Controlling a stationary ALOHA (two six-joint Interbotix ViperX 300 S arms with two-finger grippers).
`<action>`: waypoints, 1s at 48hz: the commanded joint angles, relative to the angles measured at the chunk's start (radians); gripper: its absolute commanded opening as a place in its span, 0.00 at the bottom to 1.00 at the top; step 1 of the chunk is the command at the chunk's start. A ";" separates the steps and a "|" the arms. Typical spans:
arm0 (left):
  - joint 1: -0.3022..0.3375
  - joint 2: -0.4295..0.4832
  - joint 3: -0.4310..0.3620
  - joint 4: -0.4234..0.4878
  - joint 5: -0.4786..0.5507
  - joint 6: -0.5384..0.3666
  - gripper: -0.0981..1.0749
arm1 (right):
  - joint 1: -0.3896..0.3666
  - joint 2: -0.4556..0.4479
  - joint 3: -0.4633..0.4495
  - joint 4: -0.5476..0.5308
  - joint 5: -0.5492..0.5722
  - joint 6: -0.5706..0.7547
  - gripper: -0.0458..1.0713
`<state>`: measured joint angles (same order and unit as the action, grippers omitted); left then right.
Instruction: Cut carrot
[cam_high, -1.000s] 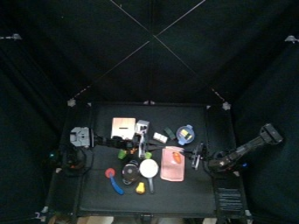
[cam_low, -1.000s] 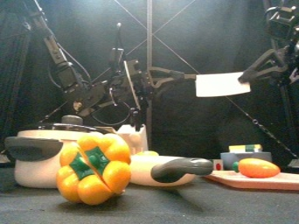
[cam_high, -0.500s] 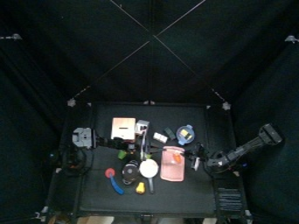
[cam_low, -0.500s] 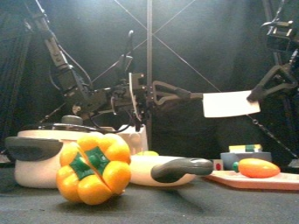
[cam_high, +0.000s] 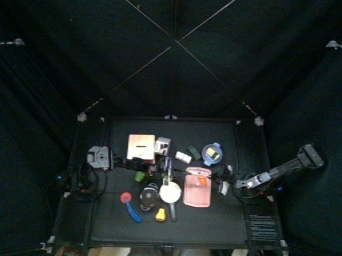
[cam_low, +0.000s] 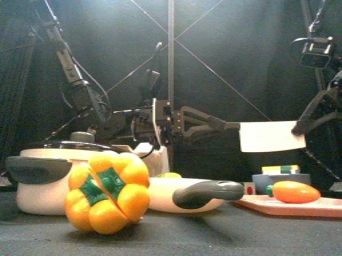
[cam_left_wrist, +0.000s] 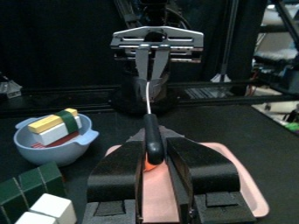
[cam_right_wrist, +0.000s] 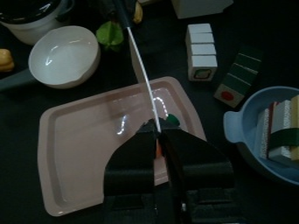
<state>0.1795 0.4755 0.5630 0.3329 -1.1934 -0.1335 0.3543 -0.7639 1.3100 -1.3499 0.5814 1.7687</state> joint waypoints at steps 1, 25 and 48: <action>0.002 -0.017 -0.021 0.006 0.026 0.044 0.56 | -0.048 0.011 0.000 -0.003 -0.043 -0.014 0.37; -0.018 -0.037 -0.029 0.009 0.179 0.061 0.56 | -0.196 0.094 -0.009 0.017 -0.193 -0.061 0.30; -0.046 -0.029 -0.026 0.005 0.190 0.058 0.56 | -0.210 0.135 -0.012 0.069 -0.212 -0.061 0.30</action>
<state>0.1534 0.4725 0.5461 0.3344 -0.9986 -0.0721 0.1580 -0.6351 1.3085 -1.2977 0.3697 1.7058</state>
